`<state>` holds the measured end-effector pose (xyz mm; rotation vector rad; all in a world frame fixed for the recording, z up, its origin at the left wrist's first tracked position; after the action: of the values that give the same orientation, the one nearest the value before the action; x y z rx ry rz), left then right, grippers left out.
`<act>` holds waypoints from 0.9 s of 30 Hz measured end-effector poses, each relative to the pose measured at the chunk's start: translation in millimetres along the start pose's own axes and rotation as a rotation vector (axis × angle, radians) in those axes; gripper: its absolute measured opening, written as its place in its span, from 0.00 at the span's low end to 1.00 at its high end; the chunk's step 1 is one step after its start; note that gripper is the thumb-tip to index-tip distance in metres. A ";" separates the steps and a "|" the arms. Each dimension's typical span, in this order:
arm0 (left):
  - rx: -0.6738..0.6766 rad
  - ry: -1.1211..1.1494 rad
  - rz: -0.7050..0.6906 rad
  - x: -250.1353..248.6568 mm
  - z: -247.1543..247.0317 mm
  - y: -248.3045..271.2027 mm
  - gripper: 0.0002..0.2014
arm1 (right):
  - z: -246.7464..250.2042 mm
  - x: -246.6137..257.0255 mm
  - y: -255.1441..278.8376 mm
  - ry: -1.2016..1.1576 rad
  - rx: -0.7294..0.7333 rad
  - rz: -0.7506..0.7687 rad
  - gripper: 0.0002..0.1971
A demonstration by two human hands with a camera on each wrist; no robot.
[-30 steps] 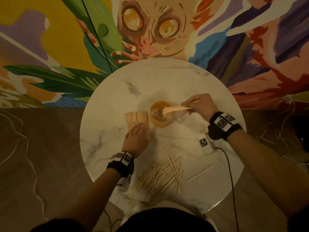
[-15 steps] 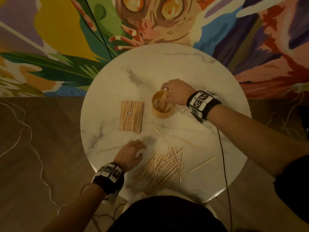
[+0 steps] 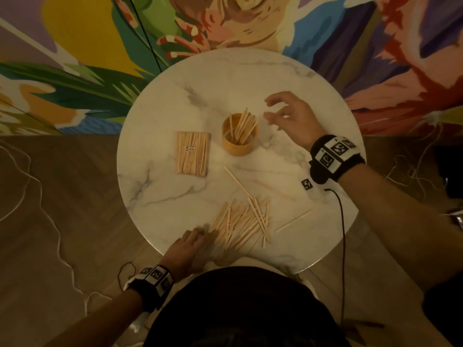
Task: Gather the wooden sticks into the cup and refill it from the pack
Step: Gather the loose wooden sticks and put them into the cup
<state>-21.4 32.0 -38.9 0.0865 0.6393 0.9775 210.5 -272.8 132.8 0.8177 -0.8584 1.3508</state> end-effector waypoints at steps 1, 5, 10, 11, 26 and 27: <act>-0.022 0.025 0.028 -2.9 -0.3 -4.1 0.46 | 4.3 -1.3 11.1 -0.049 -0.044 -0.027 0.14; -0.120 0.025 0.158 -14.4 11.9 -39.6 0.46 | -1.2 -40.5 87.4 -0.009 0.067 -0.229 0.03; -0.198 0.013 0.191 -30.2 17.7 -84.6 0.39 | -28.7 -124.2 211.7 0.250 0.524 -0.493 0.07; -0.214 0.015 0.176 -33.2 18.5 -89.3 0.38 | -32.9 -134.4 233.8 0.276 0.585 -0.537 0.07; -0.142 -0.086 0.111 -64.9 20.2 -94.5 0.39 | -55.2 -159.5 281.2 0.378 0.404 -0.673 0.10; -0.158 -0.066 0.146 -51.7 25.2 -85.9 0.37 | -53.3 -159.9 281.0 0.381 0.381 -0.675 0.10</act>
<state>35.8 -52.8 -24.0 0.0253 0.4982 1.1582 -72.3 -285.0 -32.4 0.9832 0.0015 1.0121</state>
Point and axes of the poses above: each hand's wrist, its own y-axis away from the middle knuckle, its own z-axis out of the back of the hand, x = y × z, the point moved 5 cm from there along -y, towards the middle knuckle, and after that the axes turned 9 degrees about -x, right-handed, at the moved point
